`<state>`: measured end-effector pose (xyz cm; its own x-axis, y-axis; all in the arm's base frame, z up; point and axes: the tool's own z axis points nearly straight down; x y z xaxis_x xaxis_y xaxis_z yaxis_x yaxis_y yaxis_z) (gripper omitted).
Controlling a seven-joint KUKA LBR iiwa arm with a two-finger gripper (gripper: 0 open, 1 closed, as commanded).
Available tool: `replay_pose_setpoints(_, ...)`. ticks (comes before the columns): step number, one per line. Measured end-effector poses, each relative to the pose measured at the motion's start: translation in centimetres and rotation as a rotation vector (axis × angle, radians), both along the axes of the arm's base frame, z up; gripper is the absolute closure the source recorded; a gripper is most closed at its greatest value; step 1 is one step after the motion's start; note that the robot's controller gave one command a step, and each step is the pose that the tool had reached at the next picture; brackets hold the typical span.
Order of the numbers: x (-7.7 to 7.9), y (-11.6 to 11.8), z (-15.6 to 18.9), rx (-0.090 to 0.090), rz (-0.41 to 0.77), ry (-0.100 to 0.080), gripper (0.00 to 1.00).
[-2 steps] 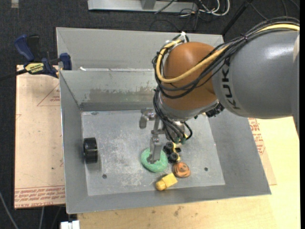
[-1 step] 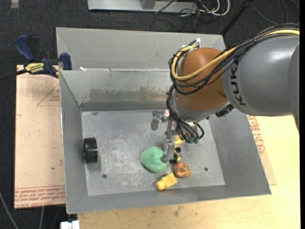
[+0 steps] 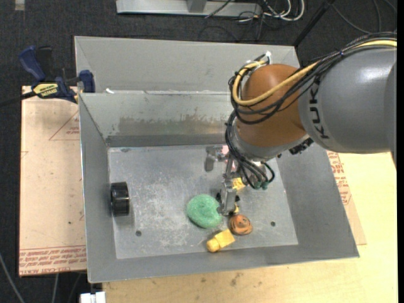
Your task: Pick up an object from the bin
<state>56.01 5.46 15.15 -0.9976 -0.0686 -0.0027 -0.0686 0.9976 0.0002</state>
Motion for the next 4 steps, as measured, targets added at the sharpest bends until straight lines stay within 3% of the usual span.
replay_pose_setpoints(1, -0.6, -1.4, 0.0, 0.000, 0.099, 0.007, 0.00)
replay_pose_setpoints(2, -2.4, -1.7, -3.7, 0.001, 0.118, -0.004, 0.00)
replay_pose_setpoints(3, -2.7, -2.4, -7.7, 0.001, 0.062, 0.023, 0.00)
replay_pose_setpoints(4, -2.9, -0.8, -8.1, 0.001, 0.011, 0.000, 1.00)
